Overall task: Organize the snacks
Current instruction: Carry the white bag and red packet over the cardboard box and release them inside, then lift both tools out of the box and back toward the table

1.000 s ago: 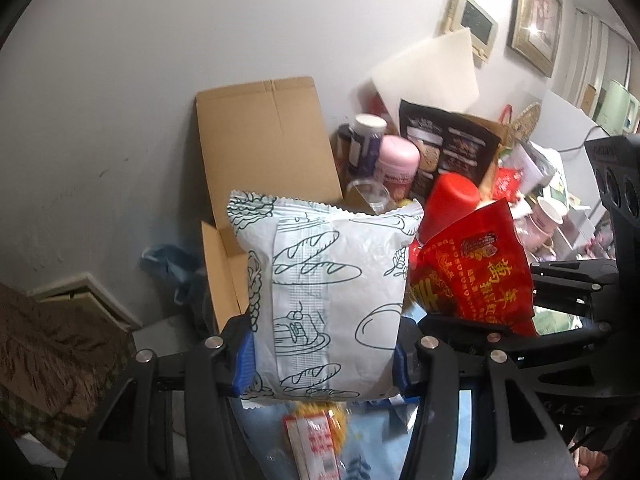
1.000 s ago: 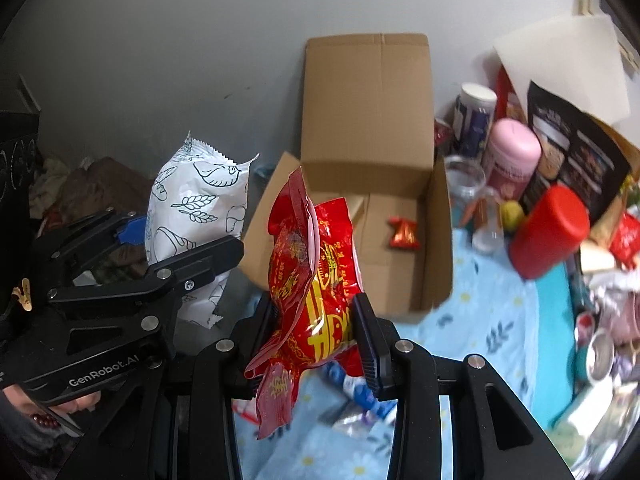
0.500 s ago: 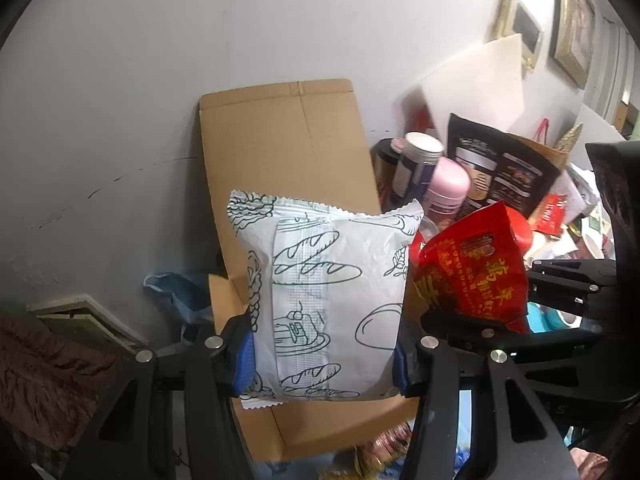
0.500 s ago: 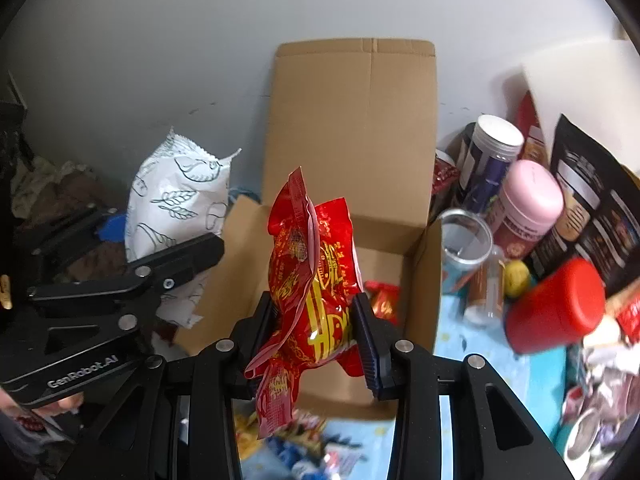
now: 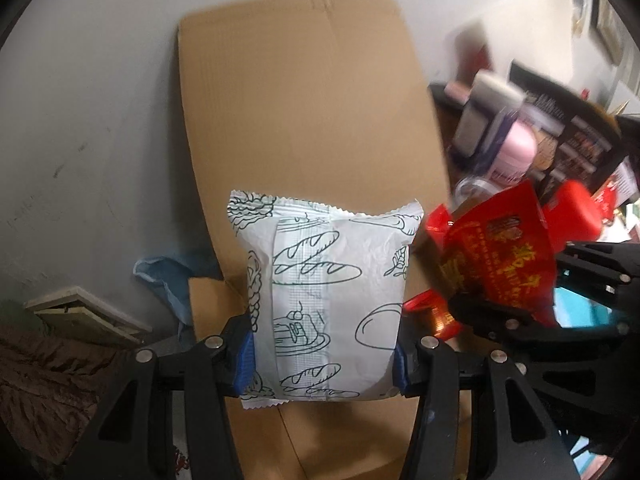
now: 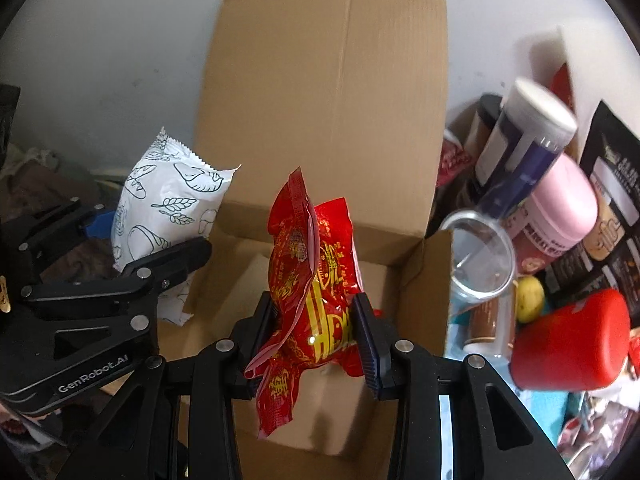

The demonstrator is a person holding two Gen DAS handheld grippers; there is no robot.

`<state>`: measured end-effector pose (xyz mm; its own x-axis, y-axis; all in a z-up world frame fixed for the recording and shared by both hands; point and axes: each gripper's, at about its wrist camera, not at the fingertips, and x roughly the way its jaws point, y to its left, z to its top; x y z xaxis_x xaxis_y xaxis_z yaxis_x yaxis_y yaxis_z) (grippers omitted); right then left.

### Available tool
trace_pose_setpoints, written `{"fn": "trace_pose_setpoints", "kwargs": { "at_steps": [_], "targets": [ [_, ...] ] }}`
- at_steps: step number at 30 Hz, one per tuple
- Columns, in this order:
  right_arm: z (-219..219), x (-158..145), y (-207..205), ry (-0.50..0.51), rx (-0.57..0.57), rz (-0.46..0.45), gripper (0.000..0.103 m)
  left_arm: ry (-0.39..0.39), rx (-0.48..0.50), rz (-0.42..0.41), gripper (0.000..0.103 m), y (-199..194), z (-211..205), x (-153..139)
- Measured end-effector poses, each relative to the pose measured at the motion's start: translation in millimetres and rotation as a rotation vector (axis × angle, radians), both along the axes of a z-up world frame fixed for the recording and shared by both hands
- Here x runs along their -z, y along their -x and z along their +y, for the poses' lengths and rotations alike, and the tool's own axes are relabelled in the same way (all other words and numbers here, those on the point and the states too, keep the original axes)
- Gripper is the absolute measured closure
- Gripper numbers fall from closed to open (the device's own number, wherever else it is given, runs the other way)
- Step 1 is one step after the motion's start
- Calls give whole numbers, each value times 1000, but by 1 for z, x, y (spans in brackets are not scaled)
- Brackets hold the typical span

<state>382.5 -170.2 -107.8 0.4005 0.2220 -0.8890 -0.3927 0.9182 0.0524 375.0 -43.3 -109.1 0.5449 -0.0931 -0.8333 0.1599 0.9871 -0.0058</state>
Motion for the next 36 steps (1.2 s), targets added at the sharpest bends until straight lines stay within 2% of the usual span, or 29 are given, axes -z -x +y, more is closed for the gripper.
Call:
{"fn": "trace_pose_setpoints", "kwargs": {
  "at_steps": [9, 17, 19, 24, 28, 36],
  "targets": [
    [11, 52, -12, 48, 18, 74, 65, -24, -40, 125, 51, -17, 10, 55],
    [18, 67, -14, 92, 30, 75, 63, -74, -28, 178, 51, -24, 5, 79],
    [21, 68, -12, 126, 28, 67, 58, -72, -37, 186, 51, -25, 5, 80],
    [19, 64, -7, 144, 44, 59, 53, -89, -64, 200, 49, -24, 5, 74],
    [15, 54, -8, 151, 54, 54, 52, -119, -87, 178, 46, -21, 4, 62],
    [10, 26, 5, 146, 73, 23, 52, -107, -95, 121, 45, -6, -2, 24]
  ]
}}
